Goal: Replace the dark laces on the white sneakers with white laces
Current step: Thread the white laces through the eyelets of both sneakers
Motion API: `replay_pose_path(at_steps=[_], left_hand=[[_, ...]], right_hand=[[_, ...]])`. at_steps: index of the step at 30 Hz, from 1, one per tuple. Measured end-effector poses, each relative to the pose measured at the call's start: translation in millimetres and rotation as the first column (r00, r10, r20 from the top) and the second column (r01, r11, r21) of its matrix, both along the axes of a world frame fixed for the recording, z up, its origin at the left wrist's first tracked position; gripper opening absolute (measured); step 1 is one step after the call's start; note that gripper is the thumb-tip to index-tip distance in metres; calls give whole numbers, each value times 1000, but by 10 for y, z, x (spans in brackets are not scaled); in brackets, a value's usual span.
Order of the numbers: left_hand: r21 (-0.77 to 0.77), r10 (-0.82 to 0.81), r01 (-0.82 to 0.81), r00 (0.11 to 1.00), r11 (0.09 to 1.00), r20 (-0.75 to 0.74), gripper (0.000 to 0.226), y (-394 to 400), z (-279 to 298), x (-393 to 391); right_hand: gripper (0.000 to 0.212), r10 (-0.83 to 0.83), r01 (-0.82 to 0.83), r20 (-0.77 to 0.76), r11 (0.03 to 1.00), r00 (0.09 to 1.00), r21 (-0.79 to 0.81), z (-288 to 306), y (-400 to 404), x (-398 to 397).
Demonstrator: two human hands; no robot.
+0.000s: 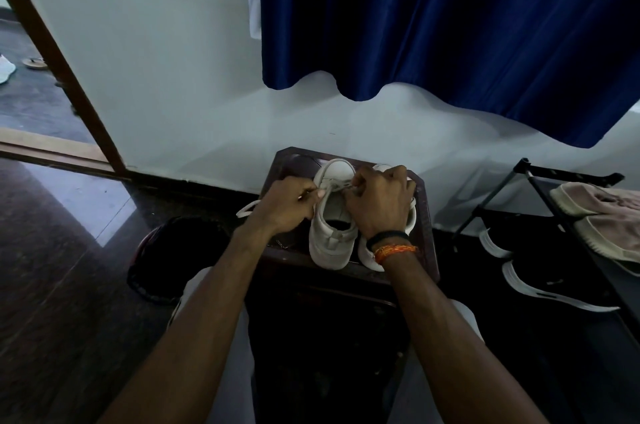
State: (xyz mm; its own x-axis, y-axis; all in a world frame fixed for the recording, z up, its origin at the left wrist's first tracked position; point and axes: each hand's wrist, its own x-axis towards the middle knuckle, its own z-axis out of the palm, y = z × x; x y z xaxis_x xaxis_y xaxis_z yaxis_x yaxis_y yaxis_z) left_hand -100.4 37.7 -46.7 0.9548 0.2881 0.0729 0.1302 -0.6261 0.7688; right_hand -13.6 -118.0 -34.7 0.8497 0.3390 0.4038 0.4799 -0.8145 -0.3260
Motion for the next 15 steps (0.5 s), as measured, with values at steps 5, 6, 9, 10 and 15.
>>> replay_pose_path(at_steps=[5,6,9,10,15], left_hand=[[-22,235,-234,971,972,55,26,59,-57,-4],[-20,330,-329,942,944,58,28,116,-88,-23],[-104,640,-632,764,768,80,32,380,-182,-174],[-182,728,-708,681,682,79,32,478,-207,-244],[-606,915,-754,390,254,-102,29,893,-225,-514]], right_hand=[[19,-61,60,5,997,998,41,-13,16,4],[20,-62,62,0,997,998,41,-15,12,14],[18,-67,67,1,997,998,41,-8,-12,29],[17,-66,66,6,997,998,47,-7,-19,29],[16,-45,46,-25,998,999,39,-28,-9,14]])
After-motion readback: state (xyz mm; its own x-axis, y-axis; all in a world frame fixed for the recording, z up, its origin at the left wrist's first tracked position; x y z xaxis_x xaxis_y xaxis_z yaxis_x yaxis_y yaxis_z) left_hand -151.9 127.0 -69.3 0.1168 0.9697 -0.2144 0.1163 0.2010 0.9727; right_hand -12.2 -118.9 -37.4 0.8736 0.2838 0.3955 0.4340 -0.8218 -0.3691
